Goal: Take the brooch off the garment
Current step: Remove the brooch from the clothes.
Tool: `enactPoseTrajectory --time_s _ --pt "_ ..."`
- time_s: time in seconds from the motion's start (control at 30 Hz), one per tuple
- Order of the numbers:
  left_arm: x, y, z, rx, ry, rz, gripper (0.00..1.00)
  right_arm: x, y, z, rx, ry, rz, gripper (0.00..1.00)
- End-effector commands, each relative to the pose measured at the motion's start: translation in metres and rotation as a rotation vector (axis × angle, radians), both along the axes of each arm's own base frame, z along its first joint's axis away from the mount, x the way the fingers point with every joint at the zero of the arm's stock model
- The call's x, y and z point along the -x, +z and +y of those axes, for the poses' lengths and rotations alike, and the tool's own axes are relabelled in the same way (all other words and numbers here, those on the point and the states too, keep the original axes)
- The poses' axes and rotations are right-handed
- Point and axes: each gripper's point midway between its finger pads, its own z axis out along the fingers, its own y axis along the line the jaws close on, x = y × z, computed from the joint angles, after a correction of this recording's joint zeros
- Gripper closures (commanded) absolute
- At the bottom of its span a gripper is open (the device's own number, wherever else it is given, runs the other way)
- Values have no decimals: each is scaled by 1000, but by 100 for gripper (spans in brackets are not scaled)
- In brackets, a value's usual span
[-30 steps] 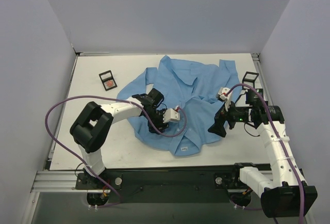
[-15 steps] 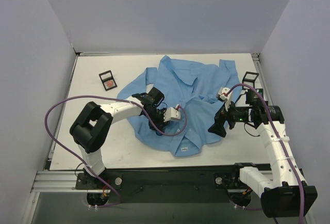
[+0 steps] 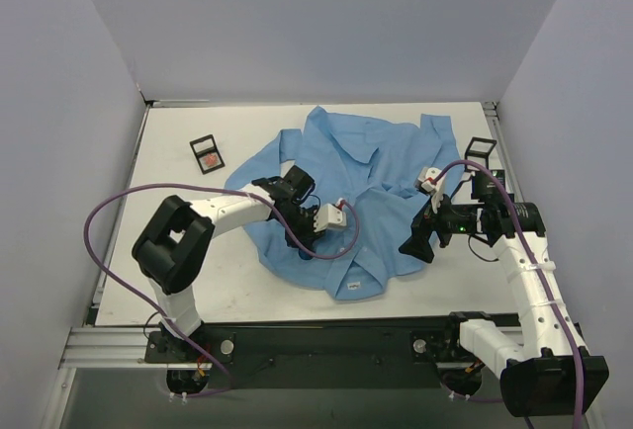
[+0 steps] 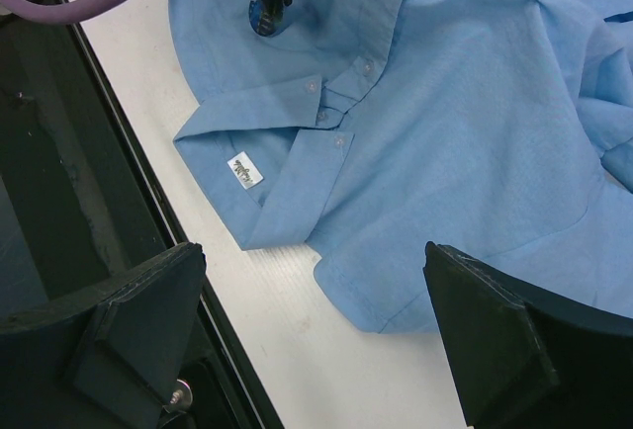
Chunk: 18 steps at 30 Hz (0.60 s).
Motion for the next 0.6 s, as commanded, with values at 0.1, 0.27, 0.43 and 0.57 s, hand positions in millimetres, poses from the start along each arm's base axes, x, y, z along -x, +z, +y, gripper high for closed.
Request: enactPoseTrajectory --time_s 0.1,0.27,0.43,0.57 --pt "-2 14 6 0 -8 -9 100 3 3 4 -28 21 0 0" --pt "5 19 7 7 -20 4 100 3 3 4 -28 21 0 0" --pt "4 26 6 24 -18 -4 100 3 4 4 -29 21 0 0" --pt "6 30 5 31 -21 -2 100 2 3 4 -30 19 2 0"
